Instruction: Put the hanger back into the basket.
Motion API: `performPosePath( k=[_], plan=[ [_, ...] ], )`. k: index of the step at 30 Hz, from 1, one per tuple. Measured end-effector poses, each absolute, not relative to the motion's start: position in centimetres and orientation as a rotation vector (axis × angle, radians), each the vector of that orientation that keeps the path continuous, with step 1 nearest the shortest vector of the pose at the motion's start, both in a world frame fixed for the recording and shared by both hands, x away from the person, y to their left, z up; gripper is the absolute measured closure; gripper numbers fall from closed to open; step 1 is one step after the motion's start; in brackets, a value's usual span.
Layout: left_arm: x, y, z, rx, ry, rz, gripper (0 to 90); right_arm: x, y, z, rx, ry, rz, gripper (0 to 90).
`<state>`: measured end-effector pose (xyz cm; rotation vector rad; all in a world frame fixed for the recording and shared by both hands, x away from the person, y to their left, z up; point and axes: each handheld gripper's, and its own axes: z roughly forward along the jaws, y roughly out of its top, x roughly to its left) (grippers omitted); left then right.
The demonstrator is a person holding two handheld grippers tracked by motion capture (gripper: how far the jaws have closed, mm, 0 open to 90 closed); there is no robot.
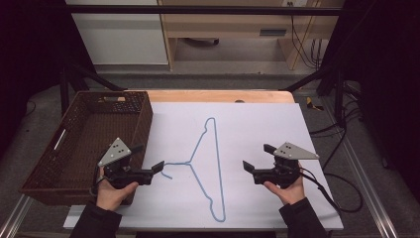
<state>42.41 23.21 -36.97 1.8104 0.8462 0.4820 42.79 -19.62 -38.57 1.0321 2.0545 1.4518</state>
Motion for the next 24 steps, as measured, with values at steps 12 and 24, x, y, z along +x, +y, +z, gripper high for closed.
performPosePath(
  k=[12, 24],
  plan=[
    [42.1, 22.4, -36.8, 1.814, 0.82, 0.477, 6.2, 43.5, -14.9, -38.7, 0.981, 2.169, 1.412, 10.3],
    [42.1, 23.6, -36.2, 1.803, 0.812, 0.479, 6.1, 44.4, -9.7, -39.6, 0.978, 2.281, 1.365, 17.5]
  ],
)
